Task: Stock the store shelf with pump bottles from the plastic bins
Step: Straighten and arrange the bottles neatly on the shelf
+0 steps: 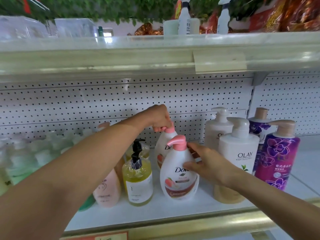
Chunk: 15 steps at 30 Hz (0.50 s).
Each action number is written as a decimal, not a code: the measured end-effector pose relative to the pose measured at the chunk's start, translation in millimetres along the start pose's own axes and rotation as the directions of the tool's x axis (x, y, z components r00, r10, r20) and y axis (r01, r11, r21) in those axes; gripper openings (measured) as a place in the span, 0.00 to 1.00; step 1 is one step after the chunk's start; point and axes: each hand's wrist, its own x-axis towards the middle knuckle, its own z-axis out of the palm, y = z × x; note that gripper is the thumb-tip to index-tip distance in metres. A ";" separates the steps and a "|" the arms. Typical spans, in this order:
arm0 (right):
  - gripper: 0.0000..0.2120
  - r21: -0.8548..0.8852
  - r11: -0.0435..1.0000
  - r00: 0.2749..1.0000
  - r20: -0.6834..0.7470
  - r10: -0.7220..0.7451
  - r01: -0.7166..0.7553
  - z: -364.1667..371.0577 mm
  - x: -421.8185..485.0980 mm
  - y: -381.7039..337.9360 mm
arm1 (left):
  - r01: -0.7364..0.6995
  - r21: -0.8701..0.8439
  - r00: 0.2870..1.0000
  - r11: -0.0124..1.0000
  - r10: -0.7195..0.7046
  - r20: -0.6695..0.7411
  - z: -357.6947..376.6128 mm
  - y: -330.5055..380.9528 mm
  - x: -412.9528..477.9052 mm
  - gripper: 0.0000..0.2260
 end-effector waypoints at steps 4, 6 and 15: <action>0.26 -0.010 1.000 0.999 0.024 0.028 -0.028 4.6 -2.2 4.0 | -0.009 0.058 1.000 0.998 0.009 -0.011 1.0 1.2 -7.4 0.11; 0.25 -0.003 0.999 0.999 0.027 0.038 -0.038 8.6 -5.9 9.3 | -0.059 0.100 0.989 0.993 0.072 -0.126 -1.2 2.5 -19.4 0.13; 0.29 0.131 0.988 0.995 -0.046 0.092 -0.085 38.4 -26.3 29.1 | -0.247 -0.413 0.969 0.877 0.213 -0.128 44.2 6.2 -109.5 0.14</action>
